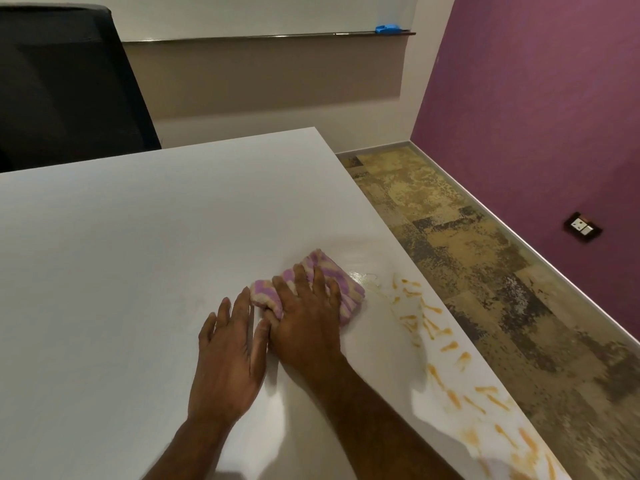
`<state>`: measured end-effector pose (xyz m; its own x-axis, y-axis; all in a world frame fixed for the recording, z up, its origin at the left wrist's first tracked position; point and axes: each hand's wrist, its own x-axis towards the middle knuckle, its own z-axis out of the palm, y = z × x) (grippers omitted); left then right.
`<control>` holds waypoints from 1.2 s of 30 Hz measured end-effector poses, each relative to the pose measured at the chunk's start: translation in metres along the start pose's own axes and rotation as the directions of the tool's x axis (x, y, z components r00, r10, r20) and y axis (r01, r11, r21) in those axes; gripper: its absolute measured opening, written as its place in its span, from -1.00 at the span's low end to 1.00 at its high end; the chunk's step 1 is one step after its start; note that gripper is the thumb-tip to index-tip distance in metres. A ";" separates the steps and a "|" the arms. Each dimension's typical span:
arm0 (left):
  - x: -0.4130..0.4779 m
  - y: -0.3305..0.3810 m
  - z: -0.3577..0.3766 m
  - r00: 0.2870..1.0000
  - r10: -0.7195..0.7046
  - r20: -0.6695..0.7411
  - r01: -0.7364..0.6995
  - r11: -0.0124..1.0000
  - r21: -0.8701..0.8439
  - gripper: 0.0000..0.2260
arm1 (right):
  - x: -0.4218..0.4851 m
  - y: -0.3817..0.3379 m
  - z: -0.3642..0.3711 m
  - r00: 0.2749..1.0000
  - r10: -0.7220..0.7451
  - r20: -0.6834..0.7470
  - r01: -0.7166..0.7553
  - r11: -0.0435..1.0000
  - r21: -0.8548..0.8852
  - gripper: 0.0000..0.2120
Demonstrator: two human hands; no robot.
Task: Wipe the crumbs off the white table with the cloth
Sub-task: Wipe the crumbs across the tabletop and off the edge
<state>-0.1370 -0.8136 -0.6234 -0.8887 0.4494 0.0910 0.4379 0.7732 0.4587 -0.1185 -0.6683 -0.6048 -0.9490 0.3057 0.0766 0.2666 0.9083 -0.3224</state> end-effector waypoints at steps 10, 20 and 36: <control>-0.002 0.005 -0.002 0.998 0.048 0.047 -0.053 0.993 0.106 -0.28 | 0.032 0.034 -0.009 0.982 0.166 -0.094 -0.172 0.983 -0.060 -0.45; -0.004 0.004 -0.001 0.997 0.047 0.058 -0.055 0.988 0.141 -0.36 | 0.023 0.103 -0.037 0.933 0.330 -0.146 -0.346 0.932 -0.109 -0.48; -0.007 0.010 -0.002 0.997 0.072 0.033 -0.077 0.971 0.225 -0.46 | -0.076 0.131 -0.063 0.918 0.379 -0.118 -0.392 0.913 -0.111 -0.48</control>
<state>-0.1270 -0.8095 -0.6180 -0.8501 0.5181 0.0946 0.5246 0.8170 0.2394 -0.0012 -0.5548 -0.5932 -0.7501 0.6587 0.0594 0.6338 0.7416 -0.2200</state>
